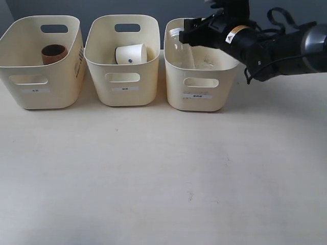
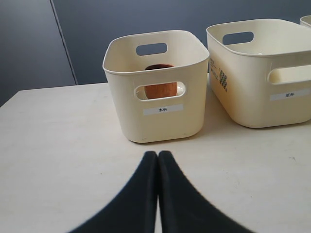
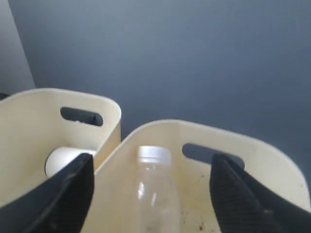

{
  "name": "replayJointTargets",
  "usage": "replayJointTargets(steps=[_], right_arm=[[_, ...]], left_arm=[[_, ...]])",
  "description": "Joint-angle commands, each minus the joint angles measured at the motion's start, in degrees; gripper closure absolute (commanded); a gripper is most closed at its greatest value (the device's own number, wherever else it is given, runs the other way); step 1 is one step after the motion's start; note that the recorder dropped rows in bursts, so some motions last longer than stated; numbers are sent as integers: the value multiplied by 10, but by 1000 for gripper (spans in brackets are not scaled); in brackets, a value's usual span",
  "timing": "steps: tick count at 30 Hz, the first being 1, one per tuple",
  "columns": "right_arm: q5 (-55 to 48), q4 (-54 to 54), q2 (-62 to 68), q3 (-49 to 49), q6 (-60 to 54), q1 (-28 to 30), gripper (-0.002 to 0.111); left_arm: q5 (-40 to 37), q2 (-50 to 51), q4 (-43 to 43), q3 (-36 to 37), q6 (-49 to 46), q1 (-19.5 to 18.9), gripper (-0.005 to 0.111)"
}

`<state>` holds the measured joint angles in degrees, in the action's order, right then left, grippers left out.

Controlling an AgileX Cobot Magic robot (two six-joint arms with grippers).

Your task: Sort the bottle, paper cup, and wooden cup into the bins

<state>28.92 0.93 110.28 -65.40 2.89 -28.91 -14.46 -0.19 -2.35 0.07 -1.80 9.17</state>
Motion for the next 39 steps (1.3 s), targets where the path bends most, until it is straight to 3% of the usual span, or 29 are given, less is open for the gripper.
replayJointTargets(steps=[1, 4, 7, 8, 24, 30, 39], right_arm=[[-5, 5, -66, 20, -18, 2, 56], [-7, 23, -110, 40, -18, 2, 74], [-2, 35, -155, 70, -24, 2, 106], [1, 36, -169, 78, -29, 2, 108], [27, 20, -518, 326, -38, 2, 108], [-11, 20, -602, 334, -23, 2, 108], [-14, 20, -608, 334, -23, 2, 108]], left_arm=[[8, 2, -1, -1, 2, 0, 107], [8, 2, -1, -1, 2, 0, 107], [8, 2, -1, -1, 2, 0, 107], [8, 2, -1, -1, 2, 0, 107], [8, 2, -1, -1, 2, 0, 107], [8, 2, -1, -1, 2, 0, 107], [8, 2, -1, -1, 2, 0, 107]])
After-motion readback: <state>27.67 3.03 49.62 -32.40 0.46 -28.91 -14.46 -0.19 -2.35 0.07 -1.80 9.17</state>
